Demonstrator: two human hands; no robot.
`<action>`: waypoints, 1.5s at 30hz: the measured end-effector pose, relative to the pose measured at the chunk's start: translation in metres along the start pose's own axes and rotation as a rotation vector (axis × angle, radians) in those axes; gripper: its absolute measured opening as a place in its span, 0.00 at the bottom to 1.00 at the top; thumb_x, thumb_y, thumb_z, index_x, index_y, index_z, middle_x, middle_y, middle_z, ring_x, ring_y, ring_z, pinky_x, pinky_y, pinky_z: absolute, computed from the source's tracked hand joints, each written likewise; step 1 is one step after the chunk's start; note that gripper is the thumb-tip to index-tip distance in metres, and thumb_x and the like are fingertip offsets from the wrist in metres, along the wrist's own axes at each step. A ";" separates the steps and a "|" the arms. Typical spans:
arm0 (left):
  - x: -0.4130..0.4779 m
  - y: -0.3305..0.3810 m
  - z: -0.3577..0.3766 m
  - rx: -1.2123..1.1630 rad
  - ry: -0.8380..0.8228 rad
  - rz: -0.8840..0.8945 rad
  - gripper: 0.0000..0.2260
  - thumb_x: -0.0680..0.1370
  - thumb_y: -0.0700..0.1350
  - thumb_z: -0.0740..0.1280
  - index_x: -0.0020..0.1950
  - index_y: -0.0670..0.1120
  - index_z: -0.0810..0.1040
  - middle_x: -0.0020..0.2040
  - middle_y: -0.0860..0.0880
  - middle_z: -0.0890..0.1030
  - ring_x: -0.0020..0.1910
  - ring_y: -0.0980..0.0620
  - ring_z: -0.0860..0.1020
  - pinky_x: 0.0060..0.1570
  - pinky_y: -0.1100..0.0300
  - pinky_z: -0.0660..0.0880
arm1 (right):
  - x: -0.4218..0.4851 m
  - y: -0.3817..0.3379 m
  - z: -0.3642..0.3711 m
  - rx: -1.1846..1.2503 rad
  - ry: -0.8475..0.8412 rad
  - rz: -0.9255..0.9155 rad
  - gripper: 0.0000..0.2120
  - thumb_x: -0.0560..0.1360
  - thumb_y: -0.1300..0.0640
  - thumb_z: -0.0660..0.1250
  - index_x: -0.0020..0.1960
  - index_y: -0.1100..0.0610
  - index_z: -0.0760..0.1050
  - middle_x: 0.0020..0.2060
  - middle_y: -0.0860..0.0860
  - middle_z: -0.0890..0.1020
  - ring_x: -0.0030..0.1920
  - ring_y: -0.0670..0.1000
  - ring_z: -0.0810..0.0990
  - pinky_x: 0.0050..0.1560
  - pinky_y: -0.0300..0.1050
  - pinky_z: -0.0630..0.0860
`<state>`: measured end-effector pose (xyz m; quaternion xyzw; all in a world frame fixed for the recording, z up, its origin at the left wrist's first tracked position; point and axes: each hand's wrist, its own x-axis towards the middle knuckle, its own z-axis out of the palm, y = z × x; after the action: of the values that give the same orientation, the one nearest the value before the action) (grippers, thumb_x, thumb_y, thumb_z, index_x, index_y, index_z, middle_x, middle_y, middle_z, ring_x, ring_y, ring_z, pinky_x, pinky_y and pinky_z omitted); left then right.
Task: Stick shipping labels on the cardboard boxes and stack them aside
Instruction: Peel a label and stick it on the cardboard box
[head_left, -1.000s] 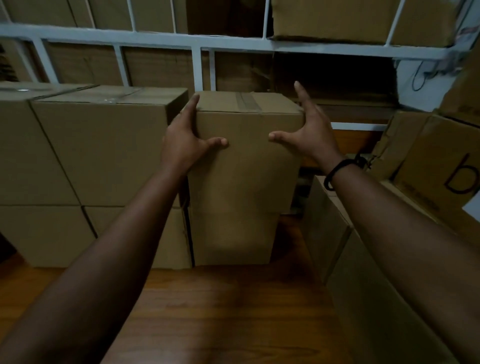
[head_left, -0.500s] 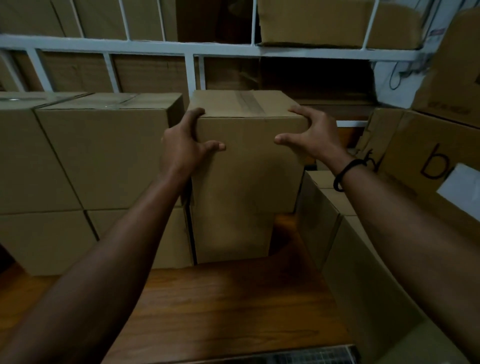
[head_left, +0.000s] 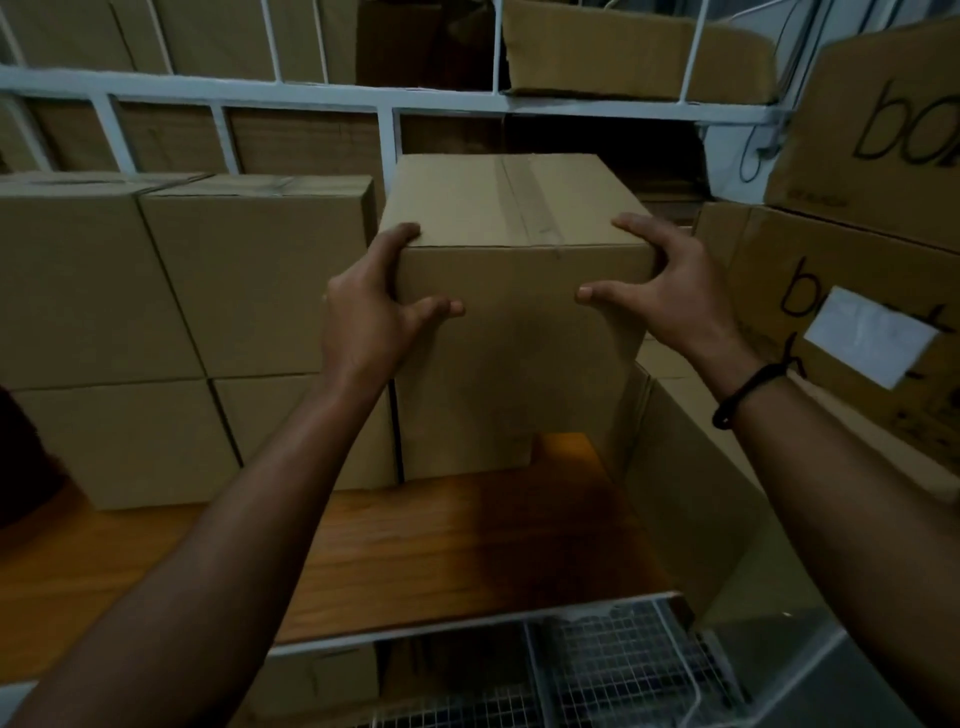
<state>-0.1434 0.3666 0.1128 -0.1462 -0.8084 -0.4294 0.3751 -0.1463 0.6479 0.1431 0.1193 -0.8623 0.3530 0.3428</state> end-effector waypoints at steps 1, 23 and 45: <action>-0.010 0.004 -0.006 0.001 0.001 -0.006 0.36 0.66 0.53 0.79 0.71 0.53 0.70 0.67 0.48 0.76 0.59 0.59 0.73 0.56 0.60 0.77 | -0.010 -0.004 -0.003 0.005 -0.001 -0.012 0.38 0.62 0.46 0.79 0.70 0.50 0.71 0.66 0.47 0.72 0.65 0.48 0.71 0.63 0.53 0.75; -0.250 -0.057 -0.208 0.216 0.023 -0.286 0.34 0.66 0.48 0.80 0.69 0.51 0.72 0.60 0.52 0.76 0.57 0.49 0.77 0.55 0.49 0.79 | -0.241 -0.125 0.127 0.149 -0.218 -0.056 0.38 0.62 0.40 0.76 0.68 0.53 0.73 0.69 0.59 0.72 0.68 0.54 0.71 0.65 0.43 0.71; -0.231 -0.270 -0.293 0.178 -0.141 -0.386 0.32 0.69 0.47 0.78 0.70 0.50 0.69 0.66 0.49 0.74 0.62 0.52 0.72 0.56 0.54 0.75 | -0.257 -0.201 0.330 0.040 -0.288 0.134 0.38 0.64 0.42 0.76 0.71 0.49 0.70 0.74 0.55 0.65 0.75 0.54 0.61 0.64 0.38 0.63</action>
<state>0.0027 -0.0080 -0.1123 0.0153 -0.8803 -0.4088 0.2401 -0.0340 0.2655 -0.0949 0.1178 -0.9014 0.3713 0.1890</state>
